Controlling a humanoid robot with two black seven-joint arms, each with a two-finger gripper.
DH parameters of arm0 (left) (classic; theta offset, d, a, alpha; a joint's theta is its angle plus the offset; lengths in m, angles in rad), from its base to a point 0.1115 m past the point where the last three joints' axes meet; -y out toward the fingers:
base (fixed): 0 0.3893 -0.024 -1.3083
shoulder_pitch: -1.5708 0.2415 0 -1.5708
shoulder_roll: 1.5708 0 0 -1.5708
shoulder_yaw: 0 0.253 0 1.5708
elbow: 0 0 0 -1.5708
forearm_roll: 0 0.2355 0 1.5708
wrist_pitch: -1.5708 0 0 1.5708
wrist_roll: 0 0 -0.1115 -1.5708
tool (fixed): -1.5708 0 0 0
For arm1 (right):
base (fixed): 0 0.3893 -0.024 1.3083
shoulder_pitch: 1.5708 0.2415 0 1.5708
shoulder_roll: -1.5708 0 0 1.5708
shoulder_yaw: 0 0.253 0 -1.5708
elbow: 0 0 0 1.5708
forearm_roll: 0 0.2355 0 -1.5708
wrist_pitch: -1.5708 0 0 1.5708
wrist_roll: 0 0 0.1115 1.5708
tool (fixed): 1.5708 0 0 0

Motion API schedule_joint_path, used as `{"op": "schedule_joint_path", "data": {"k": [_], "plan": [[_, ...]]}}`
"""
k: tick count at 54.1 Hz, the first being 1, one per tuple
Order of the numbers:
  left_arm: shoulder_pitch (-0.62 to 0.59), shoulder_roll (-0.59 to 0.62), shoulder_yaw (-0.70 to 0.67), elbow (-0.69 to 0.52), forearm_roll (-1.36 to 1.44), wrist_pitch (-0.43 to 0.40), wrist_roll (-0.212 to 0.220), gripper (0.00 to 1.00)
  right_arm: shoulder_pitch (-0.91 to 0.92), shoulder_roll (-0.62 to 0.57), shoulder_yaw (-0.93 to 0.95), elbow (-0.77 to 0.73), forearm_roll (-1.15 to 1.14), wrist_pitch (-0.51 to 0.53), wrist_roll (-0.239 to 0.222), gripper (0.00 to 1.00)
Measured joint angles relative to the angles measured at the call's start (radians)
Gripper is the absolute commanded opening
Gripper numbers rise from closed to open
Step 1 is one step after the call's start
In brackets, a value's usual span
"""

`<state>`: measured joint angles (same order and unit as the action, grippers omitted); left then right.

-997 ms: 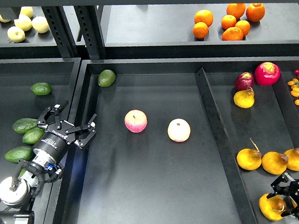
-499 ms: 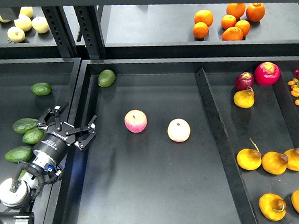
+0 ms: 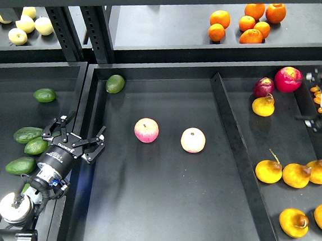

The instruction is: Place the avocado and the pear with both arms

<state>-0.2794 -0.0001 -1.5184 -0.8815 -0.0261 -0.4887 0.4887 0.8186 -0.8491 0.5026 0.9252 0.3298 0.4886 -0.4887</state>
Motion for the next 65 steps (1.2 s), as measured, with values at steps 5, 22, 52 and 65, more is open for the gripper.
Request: {"op": "schedule_joint_path", "data": {"k": [5,22,52,65], "plan": [[0.003,0.000,0.017,-0.008,-0.001,0.000,0.000,0.99,-0.028,0.026,0.076,0.000,0.043,0.000,0.000,1.00],[0.027,0.000,0.063,-0.098,-0.003,0.000,0.000,0.99,-0.261,0.241,0.485,-0.011,0.059,0.000,0.000,1.00],[0.035,0.000,0.063,-0.109,-0.004,0.000,0.000,0.99,-0.599,0.661,0.878,0.026,0.058,0.000,0.000,1.00],[0.077,0.000,0.067,-0.119,-0.047,0.000,0.000,0.99,-0.710,0.826,0.956,0.084,0.060,-0.012,0.000,1.00]]}}
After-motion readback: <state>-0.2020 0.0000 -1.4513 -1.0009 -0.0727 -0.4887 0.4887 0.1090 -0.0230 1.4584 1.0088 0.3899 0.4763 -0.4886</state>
